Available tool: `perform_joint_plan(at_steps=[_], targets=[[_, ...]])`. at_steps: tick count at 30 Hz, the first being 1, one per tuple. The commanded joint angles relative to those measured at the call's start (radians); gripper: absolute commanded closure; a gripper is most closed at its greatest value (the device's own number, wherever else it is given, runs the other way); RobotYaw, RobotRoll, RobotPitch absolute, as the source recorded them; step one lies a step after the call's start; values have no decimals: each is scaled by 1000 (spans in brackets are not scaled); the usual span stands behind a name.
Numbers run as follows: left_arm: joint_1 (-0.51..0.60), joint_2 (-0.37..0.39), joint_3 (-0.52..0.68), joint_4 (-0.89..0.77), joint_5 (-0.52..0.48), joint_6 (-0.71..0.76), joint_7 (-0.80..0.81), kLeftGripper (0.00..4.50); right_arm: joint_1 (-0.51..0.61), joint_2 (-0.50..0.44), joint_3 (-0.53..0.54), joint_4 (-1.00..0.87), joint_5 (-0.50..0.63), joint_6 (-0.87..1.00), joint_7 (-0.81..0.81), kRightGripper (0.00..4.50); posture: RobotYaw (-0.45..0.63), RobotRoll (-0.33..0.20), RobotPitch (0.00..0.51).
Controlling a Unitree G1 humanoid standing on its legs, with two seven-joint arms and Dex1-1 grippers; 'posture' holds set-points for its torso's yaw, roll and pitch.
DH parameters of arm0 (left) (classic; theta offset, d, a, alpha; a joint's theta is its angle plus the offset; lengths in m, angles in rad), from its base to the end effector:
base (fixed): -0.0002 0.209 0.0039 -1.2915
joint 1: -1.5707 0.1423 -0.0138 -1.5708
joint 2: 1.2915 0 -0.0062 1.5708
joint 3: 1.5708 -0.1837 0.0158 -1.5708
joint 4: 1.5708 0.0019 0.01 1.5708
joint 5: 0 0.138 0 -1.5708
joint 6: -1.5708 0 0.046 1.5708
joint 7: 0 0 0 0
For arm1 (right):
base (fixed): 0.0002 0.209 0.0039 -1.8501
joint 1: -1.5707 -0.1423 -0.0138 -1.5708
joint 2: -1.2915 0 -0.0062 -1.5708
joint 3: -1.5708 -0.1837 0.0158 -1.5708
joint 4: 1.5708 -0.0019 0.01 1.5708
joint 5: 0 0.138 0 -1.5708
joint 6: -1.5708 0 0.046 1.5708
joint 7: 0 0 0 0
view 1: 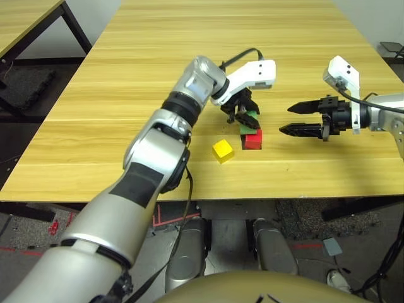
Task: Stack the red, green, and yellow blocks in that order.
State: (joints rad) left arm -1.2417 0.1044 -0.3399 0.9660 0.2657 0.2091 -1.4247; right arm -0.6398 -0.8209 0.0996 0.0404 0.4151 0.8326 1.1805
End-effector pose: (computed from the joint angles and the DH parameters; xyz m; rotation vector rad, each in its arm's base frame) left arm 0.3668 0.0611 0.2070 0.7469 0.4830 -1.5761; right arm 0.2831 -0.2518 0.2062 -0.2098 0.4805 1.0823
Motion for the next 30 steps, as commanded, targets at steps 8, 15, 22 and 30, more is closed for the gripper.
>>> perform_joint_plan(at_steps=[8,15,22,30], targets=[[36,-11,-48,-31,-5,16,44,2391,25,11,-27,-28,19,9,-31,0,16,-142,60],[37,-28,-61,-52,-12,19,43,2392,25,19,-27,-29,19,11,-39,0,13,-137,64],[69,-25,-57,-212,-35,112,61,334,30,25,-30,-26,20,9,-44,0,47,-134,62],[159,47,31,-669,-113,590,184,15,26,28,-28,-4,11,-5,-36,0,97,-125,72]])
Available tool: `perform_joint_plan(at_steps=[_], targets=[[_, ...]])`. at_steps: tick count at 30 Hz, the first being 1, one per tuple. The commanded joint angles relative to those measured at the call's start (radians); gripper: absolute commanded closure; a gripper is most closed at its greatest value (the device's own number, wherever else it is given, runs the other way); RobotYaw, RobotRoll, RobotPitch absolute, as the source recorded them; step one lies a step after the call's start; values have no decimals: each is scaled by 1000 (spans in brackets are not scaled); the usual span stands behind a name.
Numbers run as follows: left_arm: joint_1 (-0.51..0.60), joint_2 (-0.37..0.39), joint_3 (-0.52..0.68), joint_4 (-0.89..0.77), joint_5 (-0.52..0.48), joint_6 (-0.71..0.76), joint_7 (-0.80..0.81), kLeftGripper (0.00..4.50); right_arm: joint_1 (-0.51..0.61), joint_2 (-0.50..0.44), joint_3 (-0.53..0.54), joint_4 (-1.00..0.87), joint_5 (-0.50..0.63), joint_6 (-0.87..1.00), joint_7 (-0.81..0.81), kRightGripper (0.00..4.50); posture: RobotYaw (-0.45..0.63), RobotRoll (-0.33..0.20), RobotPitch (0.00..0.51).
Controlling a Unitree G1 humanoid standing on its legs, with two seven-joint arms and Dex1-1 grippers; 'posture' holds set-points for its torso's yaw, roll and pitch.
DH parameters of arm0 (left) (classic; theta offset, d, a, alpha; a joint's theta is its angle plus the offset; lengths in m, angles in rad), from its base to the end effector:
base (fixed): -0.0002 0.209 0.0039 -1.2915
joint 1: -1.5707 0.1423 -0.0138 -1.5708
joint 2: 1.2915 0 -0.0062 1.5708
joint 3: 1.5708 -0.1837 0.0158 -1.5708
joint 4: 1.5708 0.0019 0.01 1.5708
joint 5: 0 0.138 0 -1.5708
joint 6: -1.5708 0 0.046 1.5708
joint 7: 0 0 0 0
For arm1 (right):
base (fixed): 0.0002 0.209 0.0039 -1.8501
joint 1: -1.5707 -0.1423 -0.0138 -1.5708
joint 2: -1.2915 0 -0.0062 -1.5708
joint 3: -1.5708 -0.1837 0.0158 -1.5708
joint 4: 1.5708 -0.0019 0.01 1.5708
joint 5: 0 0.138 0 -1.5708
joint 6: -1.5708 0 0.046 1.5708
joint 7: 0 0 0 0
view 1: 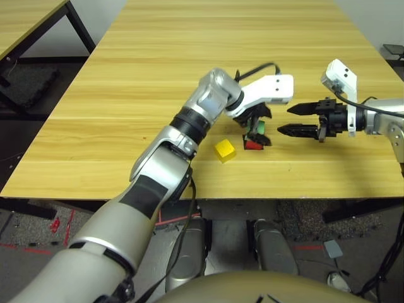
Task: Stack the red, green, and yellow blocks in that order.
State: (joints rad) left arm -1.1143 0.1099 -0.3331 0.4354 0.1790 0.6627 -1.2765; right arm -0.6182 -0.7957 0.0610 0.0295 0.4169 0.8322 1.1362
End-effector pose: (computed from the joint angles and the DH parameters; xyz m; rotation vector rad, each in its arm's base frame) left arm 0.3351 0.0510 0.2299 0.5921 0.3694 -1.4267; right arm 0.2812 -0.2524 0.2032 -0.1885 0.4453 1.0423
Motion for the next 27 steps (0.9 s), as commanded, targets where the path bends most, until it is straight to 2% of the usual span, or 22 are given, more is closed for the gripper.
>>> perform_joint_plan(at_steps=[1,5,10,13,18,22,27], targets=[[73,90,26,-244,-28,221,39,15,2,5,14,11,8,-7,12,0,116,-125,77],[249,246,45,-567,-65,480,101,15,-17,14,32,34,-2,-15,29,0,144,-127,82],[426,343,56,-731,-118,564,210,15,-49,24,55,71,-14,-32,49,0,173,-143,85],[485,351,67,-786,-155,599,278,15,-67,23,67,88,-18,-40,60,0,180,-146,86],[558,316,70,-818,-203,626,403,15,-98,21,85,125,-32,-60,82,0,190,-160,82],[561,301,60,-824,-247,634,455,15,-108,20,91,136,-36,-61,91,0,187,-163,85],[545,318,43,-826,-303,636,487,15,-101,15,88,129,-36,-56,92,0,180,-160,89]])
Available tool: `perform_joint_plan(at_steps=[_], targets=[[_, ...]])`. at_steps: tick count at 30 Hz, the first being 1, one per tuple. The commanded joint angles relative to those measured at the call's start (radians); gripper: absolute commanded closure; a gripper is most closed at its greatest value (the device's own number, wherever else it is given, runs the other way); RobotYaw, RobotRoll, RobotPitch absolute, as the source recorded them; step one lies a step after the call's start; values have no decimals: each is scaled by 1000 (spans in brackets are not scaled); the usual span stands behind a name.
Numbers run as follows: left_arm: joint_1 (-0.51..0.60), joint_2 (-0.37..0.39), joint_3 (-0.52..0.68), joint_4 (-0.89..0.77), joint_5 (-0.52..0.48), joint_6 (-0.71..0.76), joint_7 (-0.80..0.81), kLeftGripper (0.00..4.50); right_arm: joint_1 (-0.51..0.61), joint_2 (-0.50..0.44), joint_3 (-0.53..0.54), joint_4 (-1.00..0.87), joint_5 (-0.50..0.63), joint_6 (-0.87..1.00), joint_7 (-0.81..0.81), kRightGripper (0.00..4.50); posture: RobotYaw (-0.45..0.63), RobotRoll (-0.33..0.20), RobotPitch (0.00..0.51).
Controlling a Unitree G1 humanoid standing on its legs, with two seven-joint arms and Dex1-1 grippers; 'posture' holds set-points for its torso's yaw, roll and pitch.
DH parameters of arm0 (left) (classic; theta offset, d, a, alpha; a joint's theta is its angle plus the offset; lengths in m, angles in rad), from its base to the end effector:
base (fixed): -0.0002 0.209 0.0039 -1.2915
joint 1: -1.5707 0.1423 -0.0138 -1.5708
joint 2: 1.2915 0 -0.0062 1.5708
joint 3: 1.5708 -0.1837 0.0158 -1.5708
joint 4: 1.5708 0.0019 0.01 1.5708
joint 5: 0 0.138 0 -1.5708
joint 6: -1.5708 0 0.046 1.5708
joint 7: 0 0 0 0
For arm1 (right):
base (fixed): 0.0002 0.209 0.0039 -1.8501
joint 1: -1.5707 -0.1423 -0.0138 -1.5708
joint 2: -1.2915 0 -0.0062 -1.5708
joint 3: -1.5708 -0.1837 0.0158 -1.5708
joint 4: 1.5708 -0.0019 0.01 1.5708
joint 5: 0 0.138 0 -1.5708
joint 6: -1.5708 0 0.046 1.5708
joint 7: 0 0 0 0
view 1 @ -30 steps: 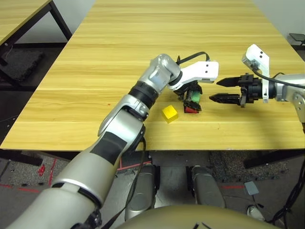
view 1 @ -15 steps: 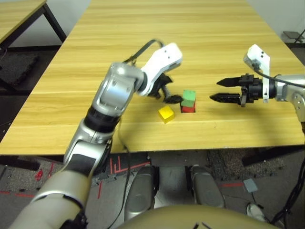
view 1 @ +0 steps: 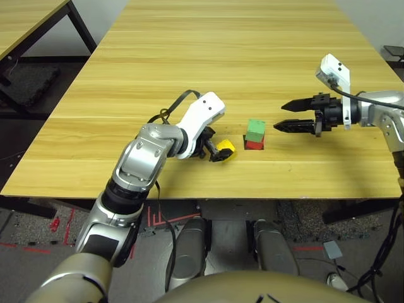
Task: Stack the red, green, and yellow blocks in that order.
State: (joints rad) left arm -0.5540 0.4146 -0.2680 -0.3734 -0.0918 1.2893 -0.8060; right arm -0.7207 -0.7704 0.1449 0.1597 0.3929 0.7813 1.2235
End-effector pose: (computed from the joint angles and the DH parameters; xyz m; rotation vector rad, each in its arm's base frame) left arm 0.2512 0.1412 0.1678 0.3204 0.6067 -0.9111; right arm 0.2991 -0.2446 0.2047 -0.1877 0.4693 1.1331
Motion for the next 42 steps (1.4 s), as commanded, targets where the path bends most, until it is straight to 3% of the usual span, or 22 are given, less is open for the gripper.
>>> perform_joint_plan(at_steps=[1,10,15,23,33,36,42], targets=[[-15,17,-25,-18,-42,10,22,15,4,-10,3,-3,-10,-3,3,0,178,-160,90],[16,58,-74,28,-95,-26,73,15,34,-13,-12,-31,2,13,-12,0,160,-155,97],[43,36,-85,90,-85,-83,129,15,34,-11,-18,-32,5,13,-20,0,151,-157,99],[-16,71,-63,72,-119,-114,108,2457,59,-38,-36,-46,22,7,1,0,154,-156,98],[-319,234,-43,152,-222,-204,-114,2454,129,-143,-64,-177,100,36,112,0,135,-148,84],[-394,227,-80,224,-226,-282,-198,2454,131,-145,-69,-189,110,31,109,0,120,-149,78],[-471,168,-208,428,-142,-500,-327,2454,145,-147,-83,-216,123,48,89,0,101,-147,76]])
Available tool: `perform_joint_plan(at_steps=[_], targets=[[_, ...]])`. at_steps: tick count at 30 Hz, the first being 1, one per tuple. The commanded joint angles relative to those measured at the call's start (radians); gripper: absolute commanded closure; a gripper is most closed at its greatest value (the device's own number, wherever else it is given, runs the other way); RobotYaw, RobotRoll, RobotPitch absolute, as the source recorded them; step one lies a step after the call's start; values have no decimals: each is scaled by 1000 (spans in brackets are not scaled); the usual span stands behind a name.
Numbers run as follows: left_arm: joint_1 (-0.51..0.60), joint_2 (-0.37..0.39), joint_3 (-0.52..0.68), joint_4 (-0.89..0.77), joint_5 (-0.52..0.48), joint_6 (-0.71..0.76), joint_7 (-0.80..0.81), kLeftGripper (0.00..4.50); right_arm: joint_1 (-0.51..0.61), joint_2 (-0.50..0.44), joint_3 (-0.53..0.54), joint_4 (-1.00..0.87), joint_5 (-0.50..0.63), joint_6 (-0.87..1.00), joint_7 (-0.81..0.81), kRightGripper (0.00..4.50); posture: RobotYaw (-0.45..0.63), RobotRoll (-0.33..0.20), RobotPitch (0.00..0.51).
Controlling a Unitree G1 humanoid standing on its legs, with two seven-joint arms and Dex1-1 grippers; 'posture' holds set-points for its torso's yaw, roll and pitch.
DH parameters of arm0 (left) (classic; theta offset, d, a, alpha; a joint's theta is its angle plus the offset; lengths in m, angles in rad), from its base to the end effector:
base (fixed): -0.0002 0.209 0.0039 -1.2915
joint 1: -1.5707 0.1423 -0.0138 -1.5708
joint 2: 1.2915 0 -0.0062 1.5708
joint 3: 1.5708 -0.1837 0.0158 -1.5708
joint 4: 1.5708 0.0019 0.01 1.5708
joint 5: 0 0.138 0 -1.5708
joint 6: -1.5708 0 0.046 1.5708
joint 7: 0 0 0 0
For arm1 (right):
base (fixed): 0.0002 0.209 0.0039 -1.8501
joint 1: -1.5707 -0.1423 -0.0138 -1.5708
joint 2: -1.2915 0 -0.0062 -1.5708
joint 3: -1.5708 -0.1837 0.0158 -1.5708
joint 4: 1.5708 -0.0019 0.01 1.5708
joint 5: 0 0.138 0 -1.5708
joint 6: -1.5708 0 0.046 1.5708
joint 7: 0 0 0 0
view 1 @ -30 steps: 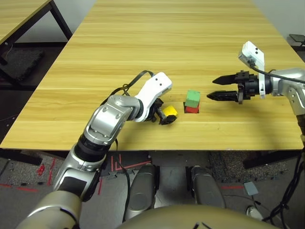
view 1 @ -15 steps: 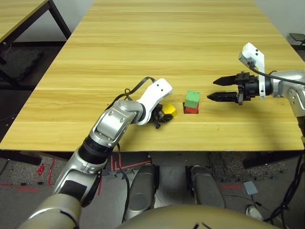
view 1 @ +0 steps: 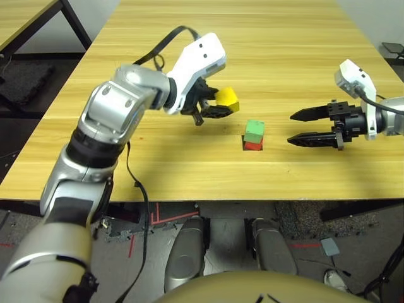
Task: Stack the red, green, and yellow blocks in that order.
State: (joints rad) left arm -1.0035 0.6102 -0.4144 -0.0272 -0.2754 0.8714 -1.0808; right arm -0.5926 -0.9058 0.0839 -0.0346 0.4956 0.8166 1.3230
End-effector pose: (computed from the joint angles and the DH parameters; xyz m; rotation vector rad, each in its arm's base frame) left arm 0.3031 0.1364 0.2544 0.5821 0.3441 -1.2465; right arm 0.2709 -0.2591 0.2150 -0.2119 0.4849 1.2455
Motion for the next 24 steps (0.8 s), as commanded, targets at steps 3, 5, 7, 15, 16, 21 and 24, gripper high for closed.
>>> perform_joint_plan(at_steps=[3,5,7,15,16,21,24], targets=[[-52,-72,-93,175,75,-134,-90,2454,28,-15,-31,-31,20,21,-18,0,75,-143,77],[-72,-95,-112,229,99,-172,-119,2454,37,-17,-36,-35,19,23,-22,0,63,-140,78],[-95,-120,-132,281,124,-210,-151,2454,46,-18,-43,-43,22,28,-28,0,55,-139,79],[-150,-205,-139,419,200,-293,-196,2454,81,-21,-65,-72,33,46,-61,0,24,-131,82],[-151,-211,-137,428,207,-299,-199,2454,84,-21,-68,-74,35,47,-65,0,22,-130,83],[-140,-229,-127,442,218,-283,-209,2454,98,-21,-74,-76,39,46,-87,0,16,-123,87],[-131,-229,-128,445,228,-285,-213,2454,102,-19,-74,-81,46,51,-98,0,16,-119,89]])
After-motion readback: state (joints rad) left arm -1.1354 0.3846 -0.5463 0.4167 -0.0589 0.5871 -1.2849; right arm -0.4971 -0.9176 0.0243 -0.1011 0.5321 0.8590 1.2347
